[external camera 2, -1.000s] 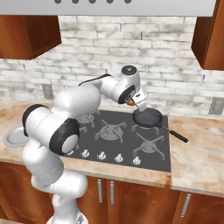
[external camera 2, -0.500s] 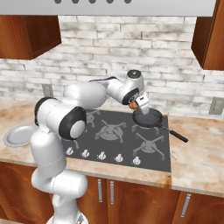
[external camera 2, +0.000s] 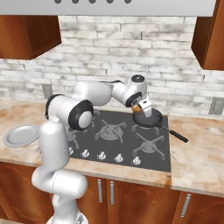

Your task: Pick the croissant and place it on the pan. Then turn on the stove to warm the croissant.

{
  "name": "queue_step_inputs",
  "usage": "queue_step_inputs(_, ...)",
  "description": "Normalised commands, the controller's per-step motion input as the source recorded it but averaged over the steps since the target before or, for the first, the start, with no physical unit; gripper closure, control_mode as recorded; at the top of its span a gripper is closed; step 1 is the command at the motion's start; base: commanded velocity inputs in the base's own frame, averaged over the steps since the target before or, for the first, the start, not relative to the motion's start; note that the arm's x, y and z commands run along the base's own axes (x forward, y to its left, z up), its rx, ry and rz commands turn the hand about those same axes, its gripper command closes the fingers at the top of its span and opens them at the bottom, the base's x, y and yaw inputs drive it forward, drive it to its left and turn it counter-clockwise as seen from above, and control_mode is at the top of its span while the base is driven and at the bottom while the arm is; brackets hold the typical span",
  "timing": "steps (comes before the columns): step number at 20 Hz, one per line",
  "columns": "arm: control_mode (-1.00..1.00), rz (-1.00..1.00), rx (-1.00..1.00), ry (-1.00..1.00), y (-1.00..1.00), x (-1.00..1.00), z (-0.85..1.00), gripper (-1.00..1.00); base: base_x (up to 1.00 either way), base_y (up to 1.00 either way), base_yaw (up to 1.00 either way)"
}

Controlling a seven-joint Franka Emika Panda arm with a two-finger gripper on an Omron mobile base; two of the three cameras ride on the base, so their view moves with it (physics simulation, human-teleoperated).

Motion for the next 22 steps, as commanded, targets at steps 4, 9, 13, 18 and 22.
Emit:
queue_step_inputs(4,-1.00,0.00,0.00,0.02,-0.21,0.30,-0.34,1.00,0.00,0.00,0.00)
queue_step_inputs(9,-1.00,0.00,0.00,0.02,-0.20,0.28,-0.35,1.00,0.00,0.00,0.00)
queue_step_inputs(13,-1.00,-0.01,0.00,0.01,-0.20,0.23,-0.30,1.00,0.00,0.00,0.00)
queue_step_inputs(18,-1.00,-0.02,0.00,0.02,-0.10,0.23,-0.29,1.00,0.00,0.00,0.00)
queue_step_inputs(22,-1.00,-0.05,0.00,0.04,-0.01,0.26,-0.26,1.00,0.00,0.00,0.00)
